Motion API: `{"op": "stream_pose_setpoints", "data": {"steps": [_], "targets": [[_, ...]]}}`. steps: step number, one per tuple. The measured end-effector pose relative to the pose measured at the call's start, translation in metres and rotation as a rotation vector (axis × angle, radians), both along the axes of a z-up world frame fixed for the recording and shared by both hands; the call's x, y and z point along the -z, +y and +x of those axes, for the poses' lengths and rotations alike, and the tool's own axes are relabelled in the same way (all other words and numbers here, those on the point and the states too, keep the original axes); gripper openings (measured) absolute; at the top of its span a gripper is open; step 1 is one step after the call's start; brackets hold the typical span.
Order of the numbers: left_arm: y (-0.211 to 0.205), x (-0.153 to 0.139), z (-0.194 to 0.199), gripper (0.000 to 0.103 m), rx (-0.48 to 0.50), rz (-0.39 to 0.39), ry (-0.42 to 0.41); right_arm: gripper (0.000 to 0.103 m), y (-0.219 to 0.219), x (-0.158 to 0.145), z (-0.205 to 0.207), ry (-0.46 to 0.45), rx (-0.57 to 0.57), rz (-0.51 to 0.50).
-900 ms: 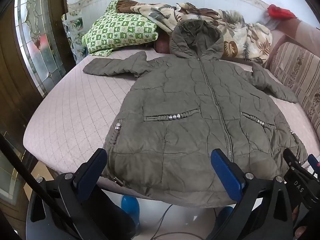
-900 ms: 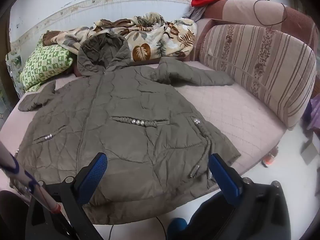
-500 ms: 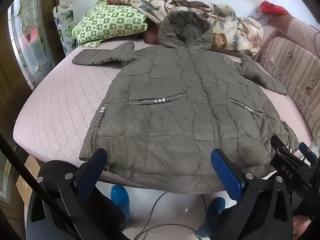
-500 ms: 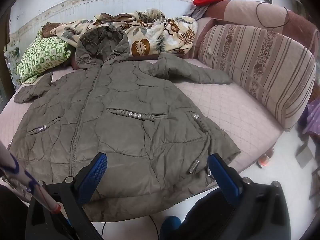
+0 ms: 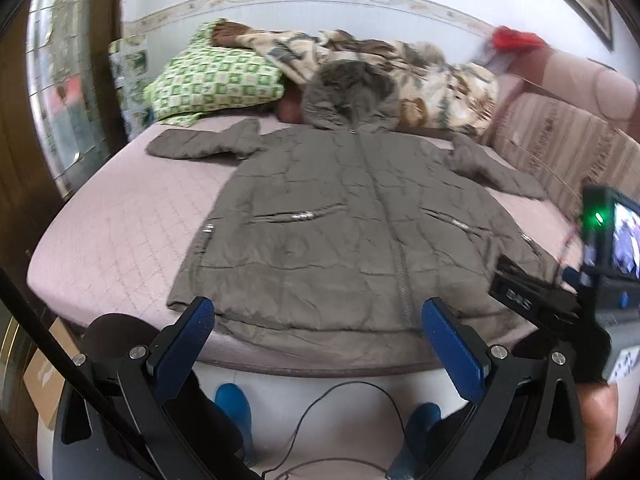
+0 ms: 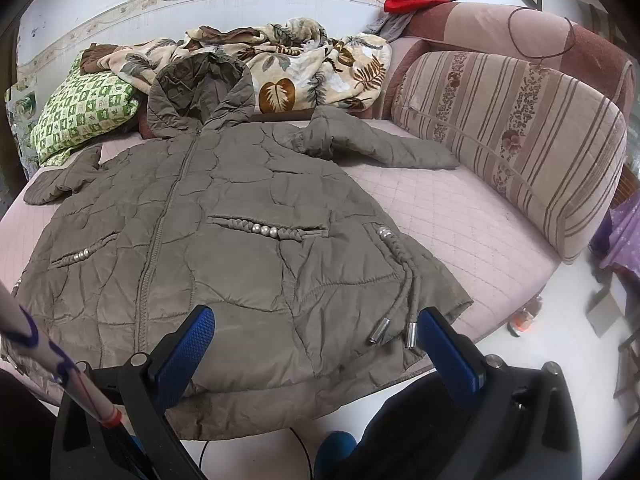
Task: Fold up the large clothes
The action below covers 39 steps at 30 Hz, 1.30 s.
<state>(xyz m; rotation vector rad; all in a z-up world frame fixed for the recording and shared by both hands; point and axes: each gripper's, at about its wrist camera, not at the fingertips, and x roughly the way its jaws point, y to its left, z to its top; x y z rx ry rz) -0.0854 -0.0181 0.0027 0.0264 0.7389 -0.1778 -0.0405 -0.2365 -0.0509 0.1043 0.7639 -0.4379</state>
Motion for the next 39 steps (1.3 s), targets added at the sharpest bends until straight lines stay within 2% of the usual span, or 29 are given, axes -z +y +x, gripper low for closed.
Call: {"op": "stream_pose_setpoints", "data": {"steps": [4,8,17,25,30,35,39], "targets": [[-0.008,-0.003,-0.008,0.103,0.084,-0.008,0.004,0.103,0.005,-0.005,-0.004,-0.008,-0.004,-0.012],[-0.010,-0.012,-0.019,0.103,0.128,-0.027,-0.031,0.103,0.010,-0.014,-0.010,-0.028,-0.002,-0.038],[0.002,-0.026,-0.031,0.103,0.096,-0.071,-0.059,0.103,0.018,-0.033,-0.024,-0.061,0.008,-0.072],[0.010,-0.023,-0.030,0.103,0.109,-0.099,0.024,0.103,0.025,-0.054,-0.031,-0.104,0.019,-0.105],[0.022,-0.033,-0.020,0.103,0.020,-0.086,0.006,0.103,0.027,-0.063,-0.028,-0.121,0.030,-0.105],[0.047,-0.043,0.003,0.103,-0.087,-0.075,0.003,0.103,0.023,-0.074,-0.019,-0.134,0.011,-0.050],[0.069,-0.061,0.020,0.103,-0.178,-0.047,-0.049,0.103,0.026,-0.082,-0.008,-0.117,-0.016,-0.094]]}}
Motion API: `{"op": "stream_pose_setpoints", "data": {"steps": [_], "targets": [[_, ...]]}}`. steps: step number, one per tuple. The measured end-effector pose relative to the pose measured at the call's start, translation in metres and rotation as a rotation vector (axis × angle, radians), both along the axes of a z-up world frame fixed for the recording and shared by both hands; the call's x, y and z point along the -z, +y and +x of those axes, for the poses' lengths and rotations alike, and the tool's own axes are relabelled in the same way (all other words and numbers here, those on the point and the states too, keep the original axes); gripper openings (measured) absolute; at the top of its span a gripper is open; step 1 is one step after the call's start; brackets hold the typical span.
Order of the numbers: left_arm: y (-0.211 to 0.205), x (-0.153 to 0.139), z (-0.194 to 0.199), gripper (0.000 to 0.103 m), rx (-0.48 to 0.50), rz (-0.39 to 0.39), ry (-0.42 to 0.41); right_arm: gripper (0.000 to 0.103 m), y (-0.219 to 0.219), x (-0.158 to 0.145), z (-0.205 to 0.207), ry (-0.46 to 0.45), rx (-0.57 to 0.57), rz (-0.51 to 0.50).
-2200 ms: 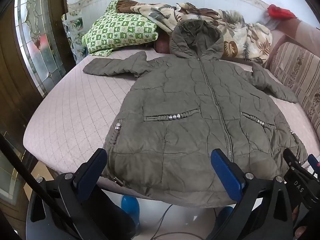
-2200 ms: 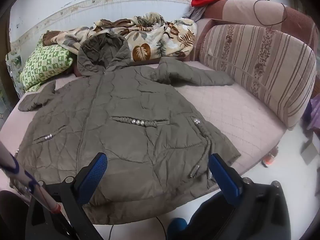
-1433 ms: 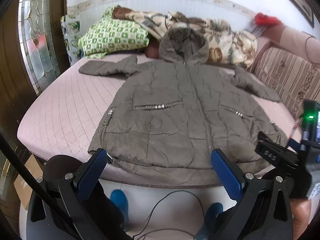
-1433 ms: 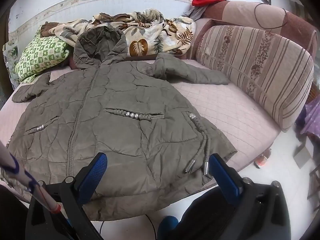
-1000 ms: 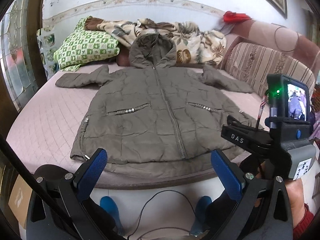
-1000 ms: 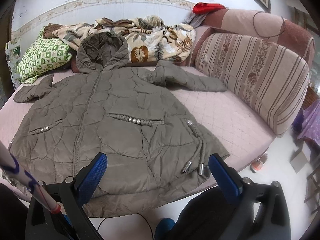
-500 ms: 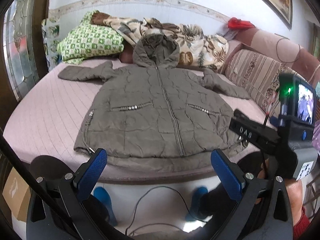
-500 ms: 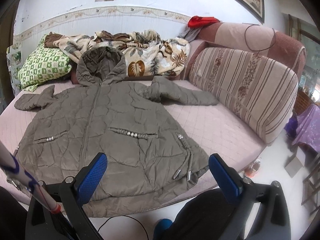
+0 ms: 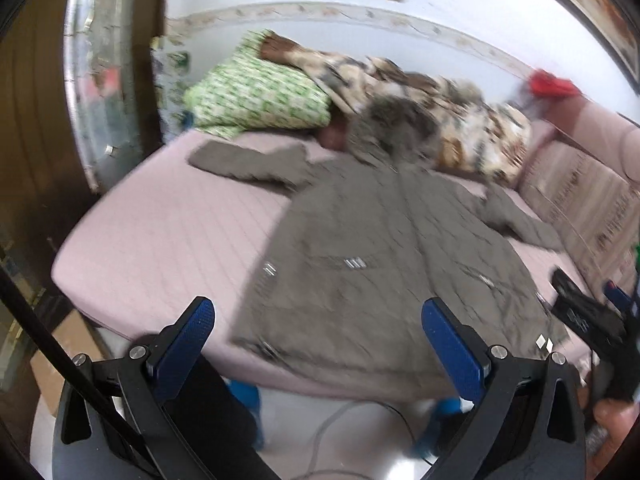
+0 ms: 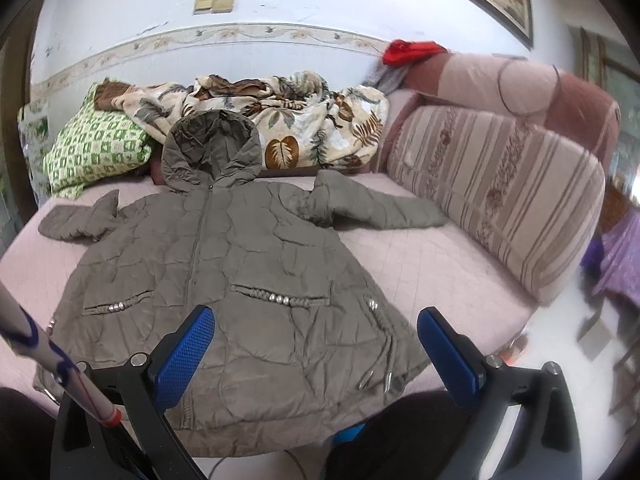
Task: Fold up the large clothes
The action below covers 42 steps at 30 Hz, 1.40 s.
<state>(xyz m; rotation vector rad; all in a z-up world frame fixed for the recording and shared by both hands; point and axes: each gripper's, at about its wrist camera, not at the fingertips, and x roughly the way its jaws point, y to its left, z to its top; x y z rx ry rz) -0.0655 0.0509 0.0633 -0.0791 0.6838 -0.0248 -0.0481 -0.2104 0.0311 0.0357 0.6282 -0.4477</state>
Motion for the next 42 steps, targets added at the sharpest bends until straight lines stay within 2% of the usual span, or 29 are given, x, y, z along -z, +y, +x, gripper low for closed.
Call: {"op": "stream_pose_setpoints", "data": {"steps": [4,9,23,28,33,38,42], "targets": [[0.014,-0.016,0.014,0.103,-0.055,0.027,-0.036,0.103,0.004,-0.007,0.014,0.020,-0.036,-0.054],[0.017,-0.026,0.031,0.103,-0.082,0.080,-0.052,0.103,0.003,-0.011,0.034,0.055,-0.061,-0.058],[0.021,-0.008,0.105,0.103,-0.104,0.169,0.044,0.103,-0.002,0.015,0.093,0.154,-0.081,-0.022],[0.042,-0.004,0.151,0.103,-0.138,0.139,0.093,0.103,0.000,0.026,0.116,0.184,-0.104,-0.018],[0.067,0.008,0.202,0.103,-0.186,0.156,0.122,0.103,-0.001,0.037,0.140,0.211,-0.117,-0.004],[0.097,0.027,0.264,0.094,-0.213,0.138,0.168,0.103,-0.001,0.048,0.158,0.235,-0.128,0.016],[0.127,0.047,0.318,0.093,-0.265,0.096,0.211,0.103,-0.001,0.064,0.171,0.265,-0.139,0.035]]}}
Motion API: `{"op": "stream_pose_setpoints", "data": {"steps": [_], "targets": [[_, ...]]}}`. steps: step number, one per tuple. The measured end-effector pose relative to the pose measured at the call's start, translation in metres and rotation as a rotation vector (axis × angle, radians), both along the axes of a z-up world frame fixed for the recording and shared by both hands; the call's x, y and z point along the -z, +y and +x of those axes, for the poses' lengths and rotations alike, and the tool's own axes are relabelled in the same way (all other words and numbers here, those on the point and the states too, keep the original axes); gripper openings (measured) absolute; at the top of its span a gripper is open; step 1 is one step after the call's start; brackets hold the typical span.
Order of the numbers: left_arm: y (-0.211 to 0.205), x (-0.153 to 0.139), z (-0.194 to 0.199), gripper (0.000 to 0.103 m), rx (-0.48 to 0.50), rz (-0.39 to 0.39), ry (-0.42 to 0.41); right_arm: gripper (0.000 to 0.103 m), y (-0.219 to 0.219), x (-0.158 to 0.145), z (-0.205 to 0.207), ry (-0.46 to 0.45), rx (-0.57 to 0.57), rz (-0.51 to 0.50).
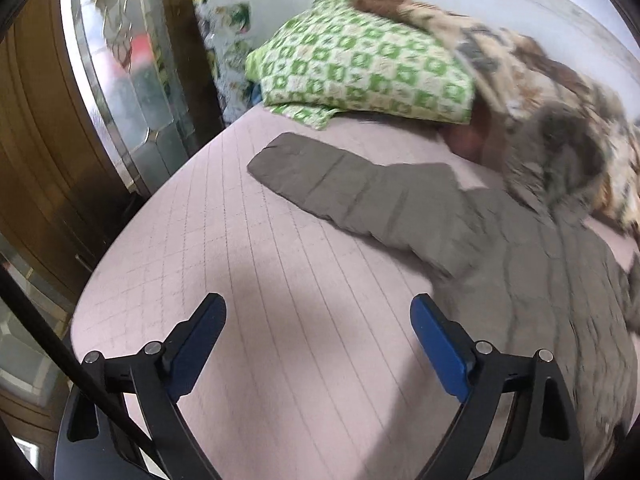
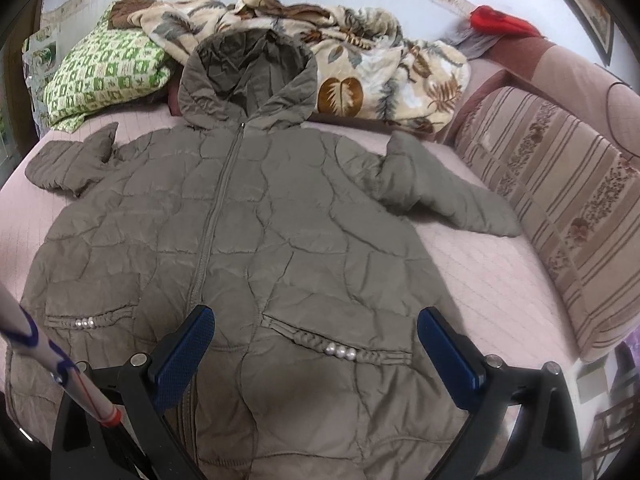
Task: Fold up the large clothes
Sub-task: 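Grasp the jacket sleeve cuff with the left gripper and lift it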
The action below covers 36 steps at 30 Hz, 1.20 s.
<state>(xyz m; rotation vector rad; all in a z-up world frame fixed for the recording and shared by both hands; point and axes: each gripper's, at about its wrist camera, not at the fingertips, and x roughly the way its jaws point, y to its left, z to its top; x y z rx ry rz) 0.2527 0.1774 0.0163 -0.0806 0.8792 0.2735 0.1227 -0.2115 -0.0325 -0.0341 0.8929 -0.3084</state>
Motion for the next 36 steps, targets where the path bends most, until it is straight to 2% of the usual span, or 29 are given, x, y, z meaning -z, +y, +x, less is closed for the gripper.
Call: {"op": "stream_pose_setpoints", "data": {"steps": [5,10,13,15,17,20,24,25,27,29,31,36], "targets": [[0.049,0.035,0.072,0.093,-0.108,-0.101,0.063,0.103,-0.002,0.022,0.017,0.042,-0.001,0.017],[0.100,0.077,0.136,0.093,-0.199,-0.243,0.111,0.103,-0.009,0.037,0.033,0.052,0.019,0.039],[0.132,0.104,0.167,0.091,-0.260,-0.374,0.117,0.103,-0.015,0.042,0.043,0.041,0.040,0.039],[0.146,0.118,0.183,0.084,-0.287,-0.464,0.119,0.103,-0.018,0.044,0.047,0.033,0.052,0.036],[0.157,0.131,0.198,0.083,-0.302,-0.546,0.115,0.103,-0.021,0.046,0.051,0.028,0.063,0.034],[0.164,0.130,0.217,0.083,-0.318,-0.540,0.065,0.103,-0.025,0.050,0.058,0.027,0.076,0.029],[0.169,0.132,0.241,0.083,-0.319,-0.541,0.042,0.103,-0.027,0.057,0.066,0.040,0.084,0.018],[0.169,0.131,0.248,0.081,-0.323,-0.519,0.048,0.103,-0.027,0.058,0.067,0.042,0.085,0.015],[0.162,0.127,0.258,0.029,-0.338,-0.419,0.090,0.103,-0.027,0.062,0.070,0.053,0.086,0.006],[0.157,0.121,0.261,0.016,-0.308,-0.414,0.117,0.103,-0.028,0.066,0.072,0.064,0.090,-0.002],[0.147,0.105,0.257,0.012,-0.263,-0.429,0.097,0.101,-0.030,0.070,0.075,0.074,0.095,0.002],[0.086,0.028,0.237,0.010,-0.079,-0.446,-0.007,0.096,-0.035,0.064,0.072,0.055,0.089,0.031]]}}
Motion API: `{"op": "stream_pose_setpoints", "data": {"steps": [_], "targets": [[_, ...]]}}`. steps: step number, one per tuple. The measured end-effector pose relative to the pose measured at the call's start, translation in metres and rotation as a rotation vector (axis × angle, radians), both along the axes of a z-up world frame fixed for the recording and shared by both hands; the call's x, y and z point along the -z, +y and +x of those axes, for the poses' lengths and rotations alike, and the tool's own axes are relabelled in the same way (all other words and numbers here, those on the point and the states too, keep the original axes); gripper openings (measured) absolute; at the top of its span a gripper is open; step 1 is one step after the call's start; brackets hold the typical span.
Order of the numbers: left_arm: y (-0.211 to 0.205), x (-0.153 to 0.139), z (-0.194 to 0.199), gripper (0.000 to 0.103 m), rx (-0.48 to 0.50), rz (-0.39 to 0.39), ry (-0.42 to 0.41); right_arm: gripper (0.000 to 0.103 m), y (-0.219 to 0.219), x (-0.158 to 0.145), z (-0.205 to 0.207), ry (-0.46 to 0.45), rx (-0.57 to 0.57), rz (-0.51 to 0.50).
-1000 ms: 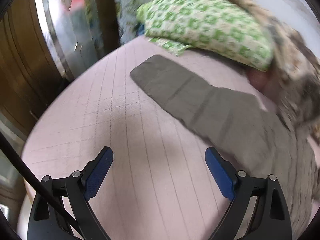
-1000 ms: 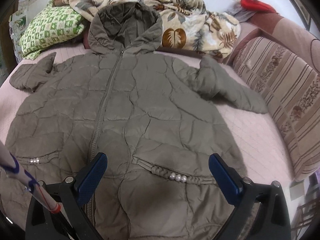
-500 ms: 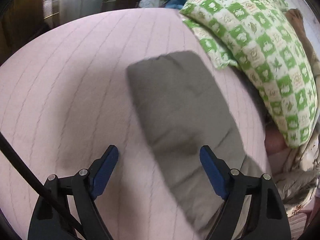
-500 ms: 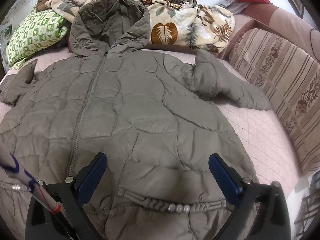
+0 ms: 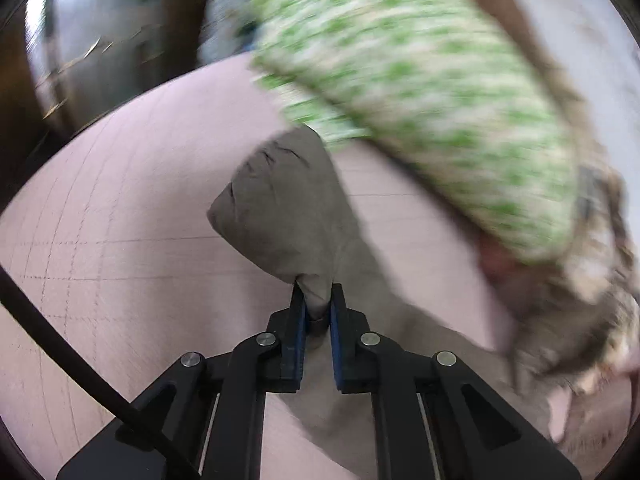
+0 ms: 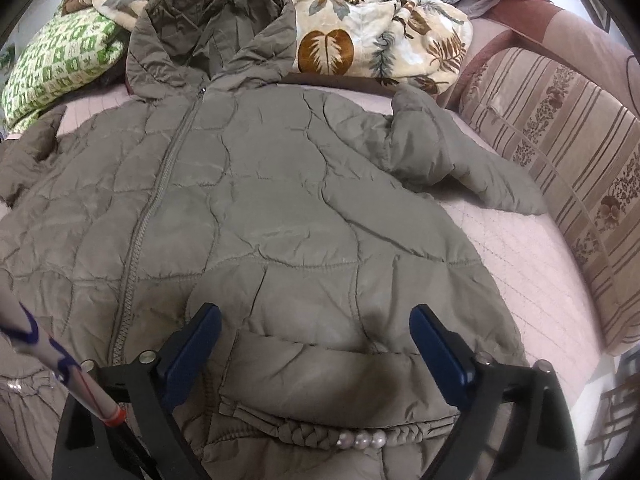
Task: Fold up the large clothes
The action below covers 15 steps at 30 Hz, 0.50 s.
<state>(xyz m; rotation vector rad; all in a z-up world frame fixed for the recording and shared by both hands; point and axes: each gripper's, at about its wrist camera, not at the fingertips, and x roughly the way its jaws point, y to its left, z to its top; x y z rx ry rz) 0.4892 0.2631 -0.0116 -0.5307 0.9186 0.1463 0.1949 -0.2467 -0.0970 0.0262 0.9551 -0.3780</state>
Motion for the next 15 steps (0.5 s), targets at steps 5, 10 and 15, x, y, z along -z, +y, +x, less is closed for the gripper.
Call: {"op": "stream_pose_setpoints", "data": {"steps": [5,10,15], "targets": [[-0.110,-0.072,-0.036,0.009,0.241,-0.030,-0.124,0.096,-0.007,-0.020,-0.014,-0.066,0.002,0.024],[-0.244,-0.094,-0.073,0.009,0.487,-0.057,-0.168,0.096,-0.021,-0.034,-0.036,-0.113,0.035,0.054],[-0.364,-0.056,-0.100,0.015,0.662,-0.022,-0.105,0.096,-0.045,-0.040,-0.062,-0.137,0.087,0.075]]}}
